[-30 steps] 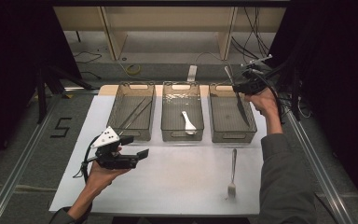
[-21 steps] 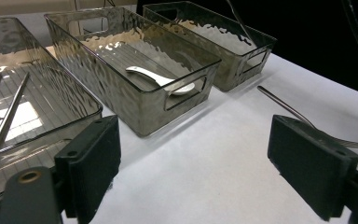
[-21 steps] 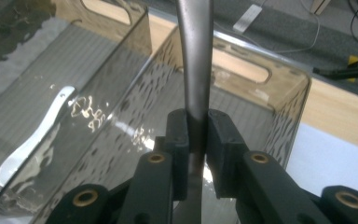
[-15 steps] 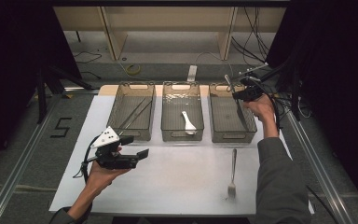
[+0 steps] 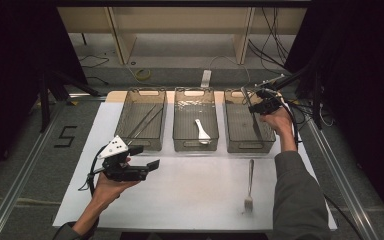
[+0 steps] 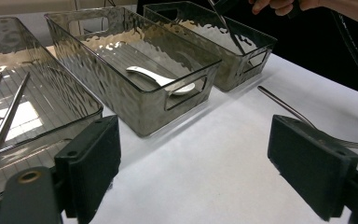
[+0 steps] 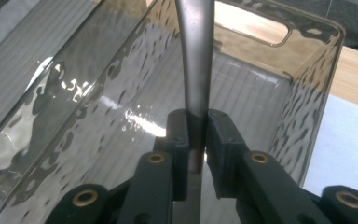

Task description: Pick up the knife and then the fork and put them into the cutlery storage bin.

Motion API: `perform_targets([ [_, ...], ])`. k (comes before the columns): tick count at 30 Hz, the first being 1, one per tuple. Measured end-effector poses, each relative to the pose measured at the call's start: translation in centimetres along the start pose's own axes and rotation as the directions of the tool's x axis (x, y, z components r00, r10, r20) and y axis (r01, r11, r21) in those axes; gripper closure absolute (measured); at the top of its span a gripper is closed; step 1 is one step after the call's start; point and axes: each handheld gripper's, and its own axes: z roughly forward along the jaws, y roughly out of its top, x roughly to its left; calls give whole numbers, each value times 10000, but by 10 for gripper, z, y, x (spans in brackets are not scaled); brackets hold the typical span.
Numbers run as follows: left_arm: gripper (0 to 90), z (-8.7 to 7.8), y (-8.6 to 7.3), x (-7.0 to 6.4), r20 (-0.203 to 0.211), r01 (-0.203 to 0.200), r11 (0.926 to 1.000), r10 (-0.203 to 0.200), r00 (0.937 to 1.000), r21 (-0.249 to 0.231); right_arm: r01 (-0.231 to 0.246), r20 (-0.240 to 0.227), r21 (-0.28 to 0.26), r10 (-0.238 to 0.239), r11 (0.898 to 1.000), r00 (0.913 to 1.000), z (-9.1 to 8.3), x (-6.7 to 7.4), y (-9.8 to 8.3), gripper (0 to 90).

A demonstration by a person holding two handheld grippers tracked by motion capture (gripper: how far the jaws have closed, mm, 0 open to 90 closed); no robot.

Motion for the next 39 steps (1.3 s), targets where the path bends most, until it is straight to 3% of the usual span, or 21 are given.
perform_targets([
  [1,167,0,0,0,4,22,10000,-22,10000,-16,-88,-108,-72,87,9999,9999,-1,-1,0,900],
  [2,167,0,0,0,13,41,10000,-41,10000,-36,-342,-231,-409,332,9986,9992,-3,-3,0,900],
  [3,167,0,0,0,15,9,10000,-9,10000,-1,-310,-333,-362,298,9989,9990,-4,-3,1,900],
  [5,166,0,0,0,11,-1,10000,1,10000,8,192,-15,228,-192,9996,9998,-3,2,4,662],
  [6,166,0,0,0,11,11,10000,-11,10000,3,114,-19,381,-113,9992,9999,-3,2,5,591],
  [8,166,0,0,0,16,41,10000,-41,10000,-43,-63,-483,502,87,9987,9988,-3,2,6,449],
  [9,166,0,0,0,10,15,10000,-15,10000,-9,34,-284,603,-16,9982,9996,-2,3,6,380],
  [12,166,0,0,0,15,15,10000,-15,10000,2,-29,-93,835,37,9965,9999,-3,3,5,311],
  [21,166,0,0,0,4,6,10000,-6,10000,5,-225,-405,467,244,9987,9989,-20,5,5,279],
  [30,166,0,0,-1,-32,-19,10000,19,10000,24,657,-804,64,-650,9978,9946,-52,34,-5,249],
  [39,167,0,0,0,-28,-18,10000,18,10000,-6,1447,-1192,-574,-1507,9878,9814,-76,69,-44,259],
])
